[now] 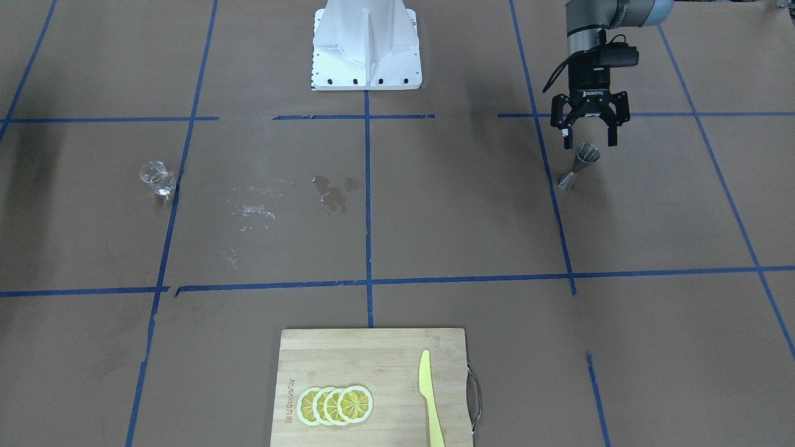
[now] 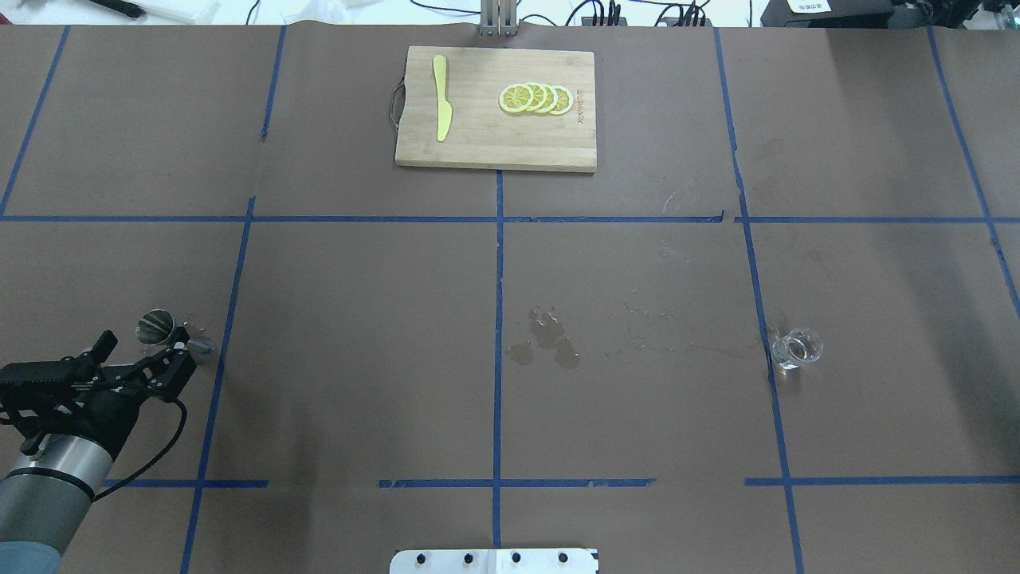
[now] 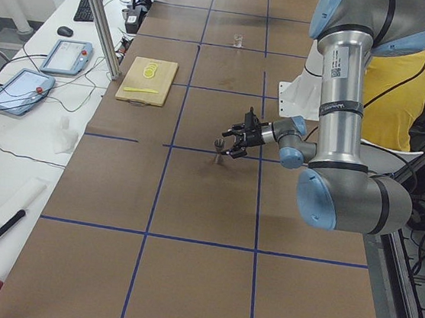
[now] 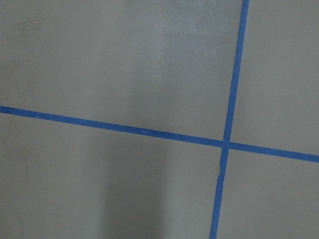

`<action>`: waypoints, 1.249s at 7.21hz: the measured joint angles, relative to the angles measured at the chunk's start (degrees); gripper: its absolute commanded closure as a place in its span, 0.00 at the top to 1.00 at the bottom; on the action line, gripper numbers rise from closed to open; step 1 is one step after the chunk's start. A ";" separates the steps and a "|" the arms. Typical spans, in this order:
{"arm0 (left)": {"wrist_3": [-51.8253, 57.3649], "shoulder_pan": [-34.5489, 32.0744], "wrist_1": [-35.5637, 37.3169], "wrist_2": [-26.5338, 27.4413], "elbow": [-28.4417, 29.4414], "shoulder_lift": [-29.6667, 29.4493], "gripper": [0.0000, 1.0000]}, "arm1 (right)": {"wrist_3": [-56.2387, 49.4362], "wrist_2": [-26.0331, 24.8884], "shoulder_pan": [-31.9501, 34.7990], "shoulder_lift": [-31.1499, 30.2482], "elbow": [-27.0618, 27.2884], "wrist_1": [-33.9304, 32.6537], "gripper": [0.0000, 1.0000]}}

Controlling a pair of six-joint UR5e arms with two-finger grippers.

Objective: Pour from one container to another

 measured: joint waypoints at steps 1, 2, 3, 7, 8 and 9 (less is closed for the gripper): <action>0.00 0.14 -0.04 0.17 1.08 -0.90 0.99 | 0.00 0.06 0.00 -0.11 -0.05 0.01 1.00; -0.03 0.22 -0.06 0.47 2.53 -1.91 0.99 | 0.01 0.12 0.00 -0.19 -0.10 0.01 1.00; -0.06 0.23 -0.09 0.67 4.04 -3.02 0.99 | 0.01 0.14 0.00 -0.21 -0.14 0.01 1.00; -2.31 0.19 -0.45 1.54 9.88 -6.24 0.90 | 0.01 0.15 0.00 -0.31 -0.22 0.01 1.00; -2.47 0.19 -0.53 1.61 10.46 -6.42 0.86 | 0.01 0.15 0.00 -0.32 -0.22 0.01 1.00; -2.52 0.19 -0.57 1.63 10.98 -6.73 0.85 | 0.01 0.16 0.00 -0.33 -0.23 0.01 1.00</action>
